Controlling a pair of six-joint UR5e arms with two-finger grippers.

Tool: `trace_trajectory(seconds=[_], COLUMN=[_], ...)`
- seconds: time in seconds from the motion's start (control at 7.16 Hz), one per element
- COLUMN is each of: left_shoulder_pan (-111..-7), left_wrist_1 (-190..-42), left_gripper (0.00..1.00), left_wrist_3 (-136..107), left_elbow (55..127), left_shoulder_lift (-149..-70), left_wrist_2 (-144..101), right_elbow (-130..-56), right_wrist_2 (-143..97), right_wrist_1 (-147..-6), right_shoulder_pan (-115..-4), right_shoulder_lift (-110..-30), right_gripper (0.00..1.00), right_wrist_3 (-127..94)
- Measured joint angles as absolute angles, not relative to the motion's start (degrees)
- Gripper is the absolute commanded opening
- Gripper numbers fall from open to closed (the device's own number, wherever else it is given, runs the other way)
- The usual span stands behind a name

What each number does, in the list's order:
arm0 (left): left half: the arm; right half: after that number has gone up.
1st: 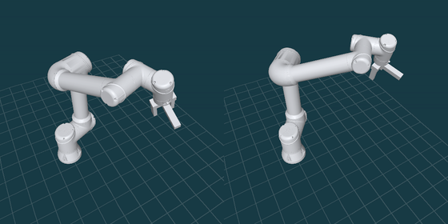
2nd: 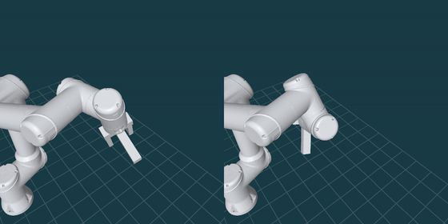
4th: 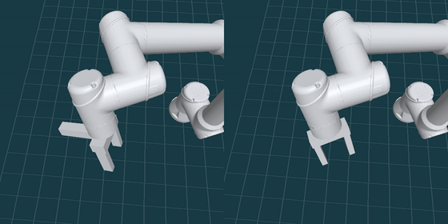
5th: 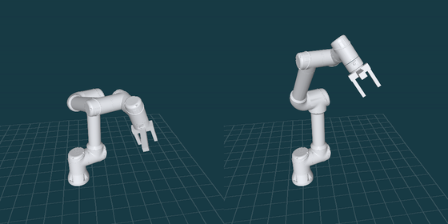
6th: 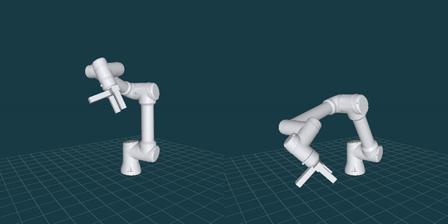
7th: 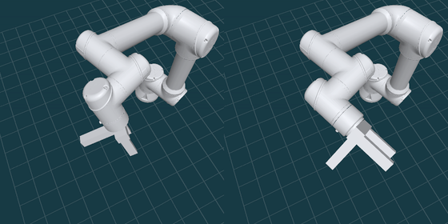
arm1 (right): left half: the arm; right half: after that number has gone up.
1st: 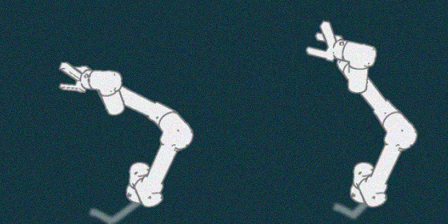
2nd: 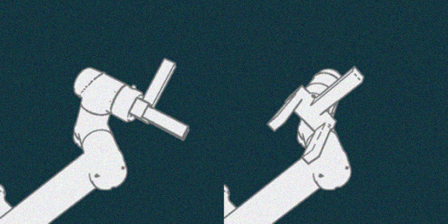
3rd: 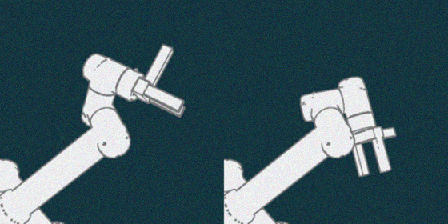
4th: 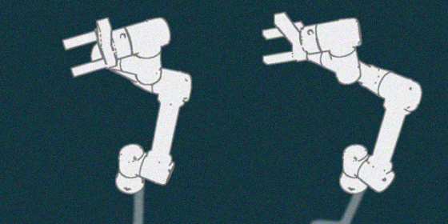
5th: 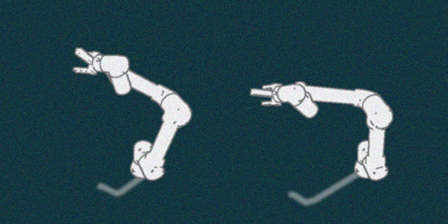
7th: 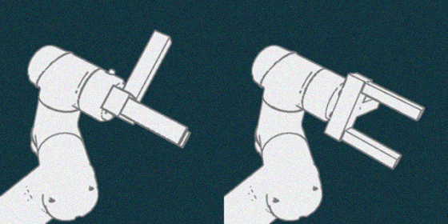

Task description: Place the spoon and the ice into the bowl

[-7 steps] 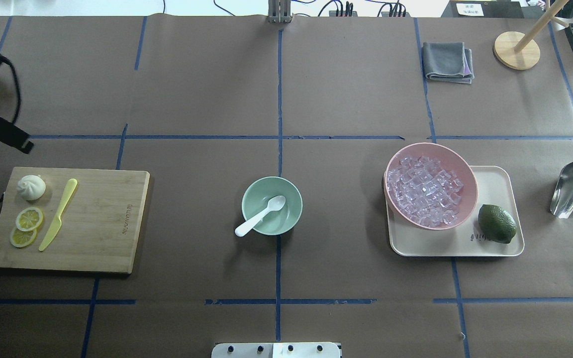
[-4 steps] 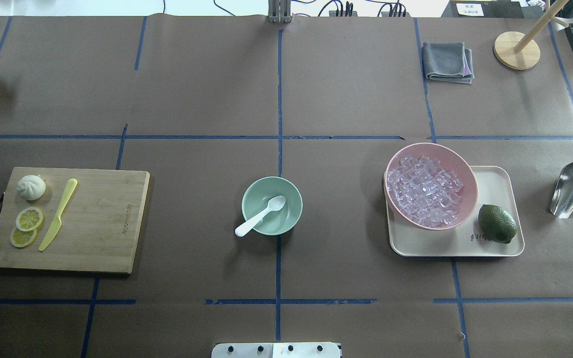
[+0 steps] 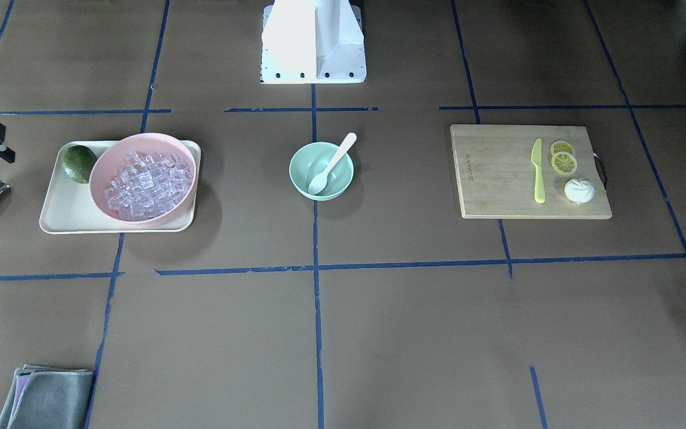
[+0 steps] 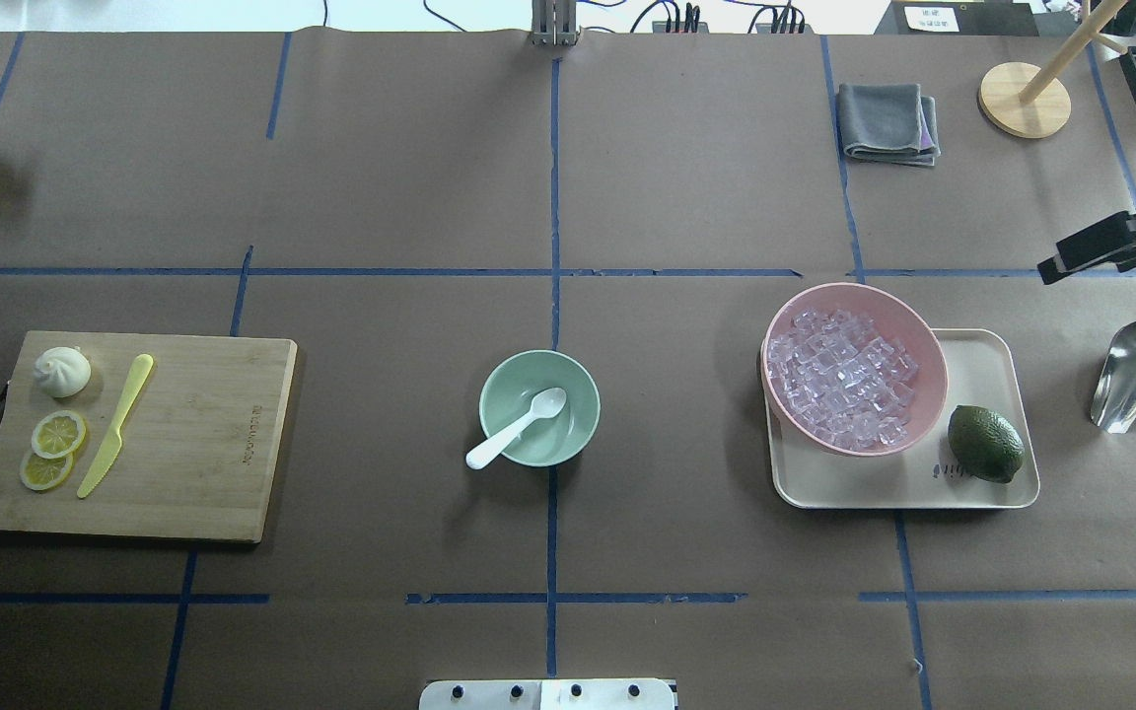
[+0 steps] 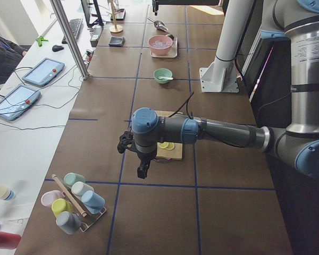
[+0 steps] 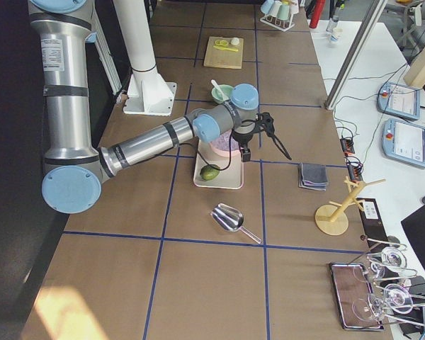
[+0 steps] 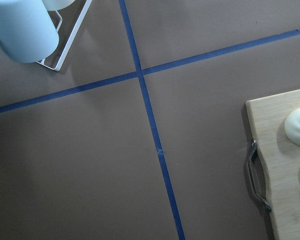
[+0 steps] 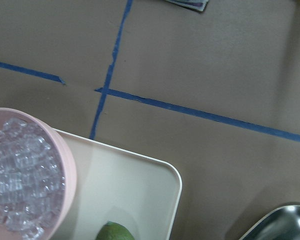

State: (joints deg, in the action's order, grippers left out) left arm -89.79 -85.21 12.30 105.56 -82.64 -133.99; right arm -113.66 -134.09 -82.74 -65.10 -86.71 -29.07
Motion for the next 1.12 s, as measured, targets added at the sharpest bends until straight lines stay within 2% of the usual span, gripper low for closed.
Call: trace_trajectory(seconds=[0.42,0.98,1.12], left_shoulder_pan=[-89.91,-89.97,-89.98], left_wrist_1=[-85.25,-85.25,-85.25], left_gripper=[1.0,1.0,1.0], left_wrist_3=[12.58,12.82,12.83], left_elbow=[105.7,105.73,105.73], left_shoulder_lift=[-82.43,-81.88,-81.8], left_wrist_2=[-134.41,-135.32,-135.34], right_elbow=[-114.29,-113.86,-113.17], right_wrist_2=[-122.72,-110.95,-110.46], right_wrist_1=[-82.55,-82.53,-82.53], right_shoulder_pan=[-51.79,-40.75,-39.66], right_shoulder_lift=[-80.8,-80.04,-79.96], right_gripper=[0.99,0.99,0.92], right_wrist_3=[-36.05,-37.5,-37.58])
